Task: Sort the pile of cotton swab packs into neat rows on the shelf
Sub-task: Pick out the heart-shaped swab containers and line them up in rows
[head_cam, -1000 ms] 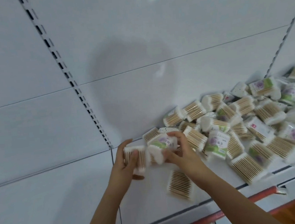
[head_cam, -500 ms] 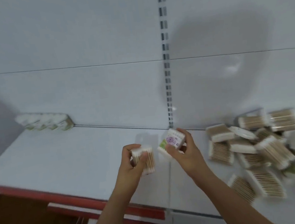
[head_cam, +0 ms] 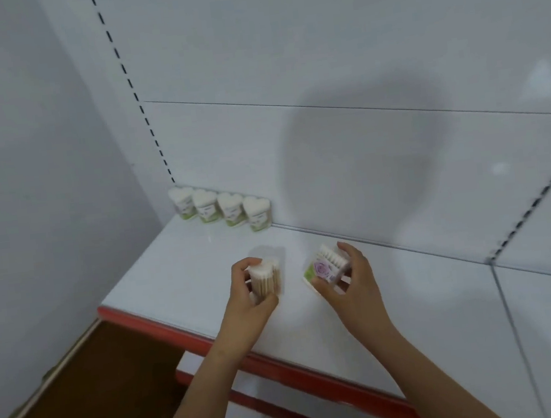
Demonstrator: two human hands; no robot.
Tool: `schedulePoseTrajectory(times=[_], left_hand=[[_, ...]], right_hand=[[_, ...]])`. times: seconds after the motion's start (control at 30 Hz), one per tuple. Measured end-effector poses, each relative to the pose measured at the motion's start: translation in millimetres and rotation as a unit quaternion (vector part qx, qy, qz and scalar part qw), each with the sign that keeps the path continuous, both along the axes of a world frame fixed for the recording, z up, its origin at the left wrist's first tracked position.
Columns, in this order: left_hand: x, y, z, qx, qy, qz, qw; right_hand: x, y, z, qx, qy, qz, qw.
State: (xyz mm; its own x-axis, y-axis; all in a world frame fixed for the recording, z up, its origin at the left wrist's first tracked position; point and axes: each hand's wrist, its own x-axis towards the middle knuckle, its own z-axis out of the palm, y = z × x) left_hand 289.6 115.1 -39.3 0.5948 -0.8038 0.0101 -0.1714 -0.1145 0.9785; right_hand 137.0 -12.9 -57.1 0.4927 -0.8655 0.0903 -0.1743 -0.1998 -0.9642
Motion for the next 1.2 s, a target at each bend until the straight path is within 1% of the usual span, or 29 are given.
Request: schedulePoseTrajectory(times=[0.13,0.23,0.33,0.37,0.43,0.5,0.53,0.6,0.73,0.8,0.87,0.93,1.0,1.1,1.13,1.2], left_hand=[[45,10,-4,0.005,-0.032,-0.009,0.999],[63,11,-8,-0.002,-0.032,0.003,0.999],[70,8,-9,-0.002,-0.051,0.029,0.998],[71,7,-9,-0.009,-0.063,0.038,0.997],[69,4,-5,-0.026,-0.083,0.044,0.995],[64,-2,-1,-0.038,-0.090,0.034,0.995],[60,-5,2,-0.045,-0.096,0.030,0.994],[52,-13,8,-0.059,-0.113,0.019,0.992],[45,-31,16,-0.077,-0.151,0.027,0.985],[48,-36,15,-0.072,-0.166,0.022,0.983],[58,-39,9,-0.070,-0.202,0.003,0.977],[70,-39,-4,-0.026,-0.261,-0.005,0.965],[82,-38,-25,0.048,-0.322,0.007,0.945],[90,-40,-52,0.155,-0.415,0.008,0.896],[90,-41,-57,0.174,-0.439,0.005,0.881],[91,-44,-61,0.188,-0.463,0.005,0.866]], right_hand=[[44,9,-11,-0.092,0.053,-0.006,0.994],[57,11,-17,-0.146,0.109,0.019,0.983],[57,19,-16,-0.217,0.155,-0.016,0.964],[55,24,-9,-0.242,0.156,-0.042,0.957],[56,33,13,-0.291,0.129,-0.087,0.944],[63,40,38,-0.325,0.115,-0.092,0.934],[69,43,50,-0.325,0.119,-0.079,0.935],[80,45,68,-0.292,0.138,-0.040,0.946],[91,32,82,-0.240,0.175,-0.005,0.955],[94,18,86,-0.204,0.157,-0.008,0.966],[97,-1,87,-0.183,0.124,-0.029,0.975],[99,-24,85,-0.195,0.122,-0.049,0.972],[102,-47,78,-0.230,0.167,-0.044,0.958],[111,-67,62,-0.261,0.247,-0.009,0.933],[115,-71,58,-0.272,0.269,0.003,0.924],[125,-74,50,-0.293,0.297,0.015,0.909]])
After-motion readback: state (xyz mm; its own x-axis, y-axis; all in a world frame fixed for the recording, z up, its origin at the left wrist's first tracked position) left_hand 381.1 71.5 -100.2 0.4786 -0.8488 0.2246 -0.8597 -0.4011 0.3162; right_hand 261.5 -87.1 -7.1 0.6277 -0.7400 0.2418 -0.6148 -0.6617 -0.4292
